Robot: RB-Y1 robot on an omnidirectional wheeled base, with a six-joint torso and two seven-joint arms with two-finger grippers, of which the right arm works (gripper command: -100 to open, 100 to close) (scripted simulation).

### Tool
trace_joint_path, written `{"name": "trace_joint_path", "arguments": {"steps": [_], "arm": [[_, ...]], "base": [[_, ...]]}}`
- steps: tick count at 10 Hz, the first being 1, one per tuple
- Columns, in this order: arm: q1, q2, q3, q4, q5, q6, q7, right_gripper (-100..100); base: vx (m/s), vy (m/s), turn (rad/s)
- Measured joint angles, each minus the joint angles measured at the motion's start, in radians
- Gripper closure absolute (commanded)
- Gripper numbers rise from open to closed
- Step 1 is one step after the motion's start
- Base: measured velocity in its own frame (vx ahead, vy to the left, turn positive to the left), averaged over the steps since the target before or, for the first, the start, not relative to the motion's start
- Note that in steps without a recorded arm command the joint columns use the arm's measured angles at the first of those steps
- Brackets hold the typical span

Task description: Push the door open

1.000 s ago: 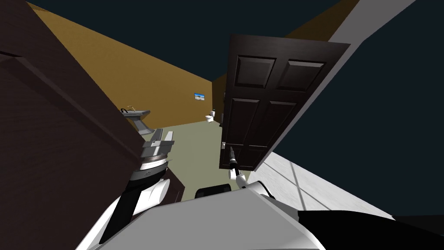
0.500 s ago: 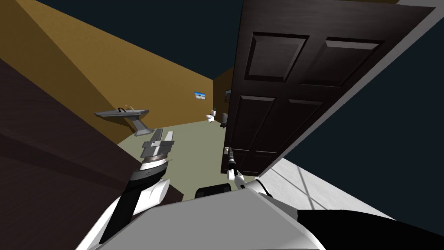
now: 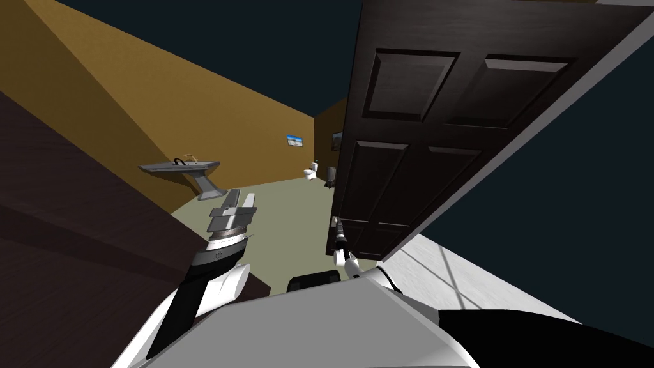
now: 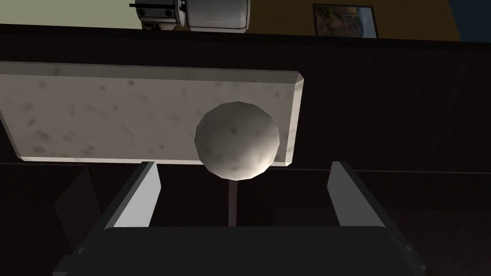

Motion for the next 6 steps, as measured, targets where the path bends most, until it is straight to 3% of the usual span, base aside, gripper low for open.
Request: {"name": "trace_joint_path", "arguments": {"steps": [1,6], "arm": [[0.001,0.0,0.0,-0.002,0.0,0.002,0.001,100],[0.001,-0.002,-0.002,0.001,-0.001,0.0,0.0,100]], "base": [[0.0,0.0,0.0],[0.001,-0.002,-0.004]]}}
